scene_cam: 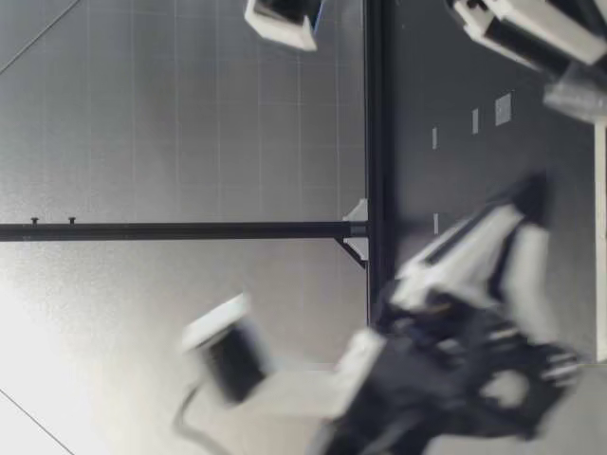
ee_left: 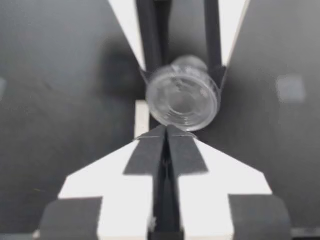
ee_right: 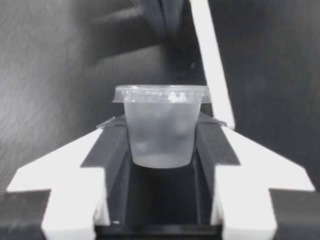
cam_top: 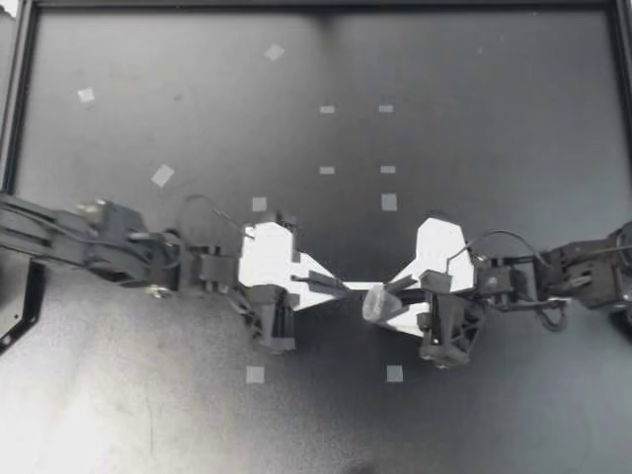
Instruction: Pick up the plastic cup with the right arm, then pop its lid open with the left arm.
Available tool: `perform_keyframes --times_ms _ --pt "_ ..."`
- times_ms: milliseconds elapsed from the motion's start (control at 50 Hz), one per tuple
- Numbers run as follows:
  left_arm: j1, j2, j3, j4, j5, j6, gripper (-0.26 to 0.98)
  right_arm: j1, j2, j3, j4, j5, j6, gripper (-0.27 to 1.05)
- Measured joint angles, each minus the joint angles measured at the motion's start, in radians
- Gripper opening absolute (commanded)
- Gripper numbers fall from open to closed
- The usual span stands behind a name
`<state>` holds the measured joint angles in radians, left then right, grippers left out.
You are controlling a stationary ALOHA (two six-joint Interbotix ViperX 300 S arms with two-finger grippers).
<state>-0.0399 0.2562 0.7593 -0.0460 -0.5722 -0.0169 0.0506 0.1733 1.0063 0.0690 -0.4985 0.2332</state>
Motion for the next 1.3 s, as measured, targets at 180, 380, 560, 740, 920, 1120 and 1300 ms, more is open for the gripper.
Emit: perform_keyframes --times_ms 180,380,560,740,920,1120,1300 --pt "0.0 -0.118 0.064 -0.02 -0.048 -0.146 0.27 0.0 -0.081 0.075 -0.02 -0.249 -0.026 0.38" --pt "-0.014 -0.199 0.121 -0.012 -0.215 -0.472 0.72 0.0 -0.114 0.147 -0.031 -0.615 -0.14 0.38" --pt "-0.025 -0.204 0.107 -0.012 -0.288 -0.963 0.76 0.0 -0.114 0.135 -0.032 -0.767 -0.285 0.38" --pt "-0.025 -0.183 0.086 -0.012 -0.327 -1.333 0.75 0.0 -0.114 0.115 -0.032 -0.825 -0.318 0.38" --pt "-0.025 -0.158 0.069 -0.012 -0.403 -1.348 0.74 0.0 -0.11 0.112 -0.032 -0.828 -0.298 0.38" --pt "-0.025 -0.155 0.049 -0.006 -0.426 -1.356 0.72 0.0 -0.092 0.098 -0.032 -0.816 -0.293 0.37" --pt "-0.025 -0.155 0.048 0.009 -0.426 -1.358 0.71 -0.002 -0.061 0.074 -0.025 -0.765 -0.295 0.37"
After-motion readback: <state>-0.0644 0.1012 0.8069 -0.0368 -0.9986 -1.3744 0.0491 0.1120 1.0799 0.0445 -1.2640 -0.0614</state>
